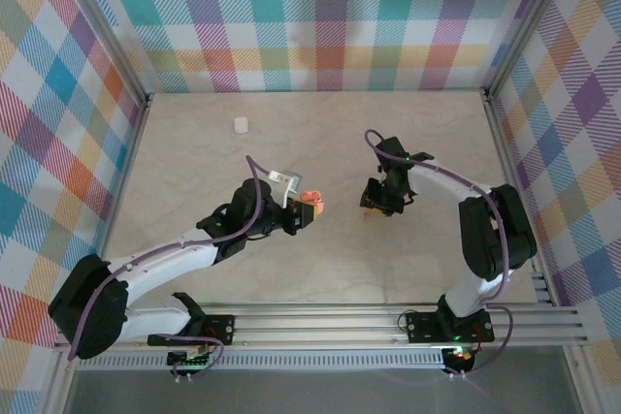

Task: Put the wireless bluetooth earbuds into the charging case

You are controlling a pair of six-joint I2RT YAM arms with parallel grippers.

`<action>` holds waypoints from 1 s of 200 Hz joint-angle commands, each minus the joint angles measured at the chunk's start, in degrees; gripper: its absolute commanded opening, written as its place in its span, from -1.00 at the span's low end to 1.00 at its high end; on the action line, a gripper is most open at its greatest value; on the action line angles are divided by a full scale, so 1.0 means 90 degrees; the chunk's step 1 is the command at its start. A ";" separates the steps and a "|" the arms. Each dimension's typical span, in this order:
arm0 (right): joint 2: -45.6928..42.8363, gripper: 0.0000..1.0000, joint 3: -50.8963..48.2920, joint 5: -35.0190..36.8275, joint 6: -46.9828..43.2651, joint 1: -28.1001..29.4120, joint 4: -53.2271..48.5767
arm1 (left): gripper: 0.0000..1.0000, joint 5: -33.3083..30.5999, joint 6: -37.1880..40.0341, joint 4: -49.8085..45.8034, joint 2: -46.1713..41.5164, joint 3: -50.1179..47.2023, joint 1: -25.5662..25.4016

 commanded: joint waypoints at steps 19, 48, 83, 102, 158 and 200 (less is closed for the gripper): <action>0.0314 -0.24 0.0094 0.0115 0.0165 -0.0011 -0.0008 | -1.00 0.0276 0.0141 0.0295 0.0075 0.0152 -0.0097; 0.0442 -0.22 0.0106 0.0136 0.0230 0.0012 0.0039 | -1.00 0.0228 0.0228 0.0123 -0.0034 0.0152 -0.0092; 0.0616 -0.22 0.0256 0.0118 0.0248 0.0054 0.0056 | -1.00 0.0143 0.0316 -0.0039 -0.0192 0.0113 -0.0099; 0.0711 -0.22 0.0320 0.0078 0.0264 0.0073 0.0064 | -1.00 0.0120 0.0339 -0.0079 -0.0224 0.0086 -0.0099; 0.0888 -0.22 0.0403 0.0057 0.0303 0.0122 0.0131 | -1.00 0.0072 0.0390 -0.0157 -0.0282 0.0066 -0.0099; 0.1064 -0.28 0.0523 0.0087 0.0245 0.0132 0.0035 | -1.00 0.0019 0.0407 -0.0195 -0.0375 -0.0009 -0.0095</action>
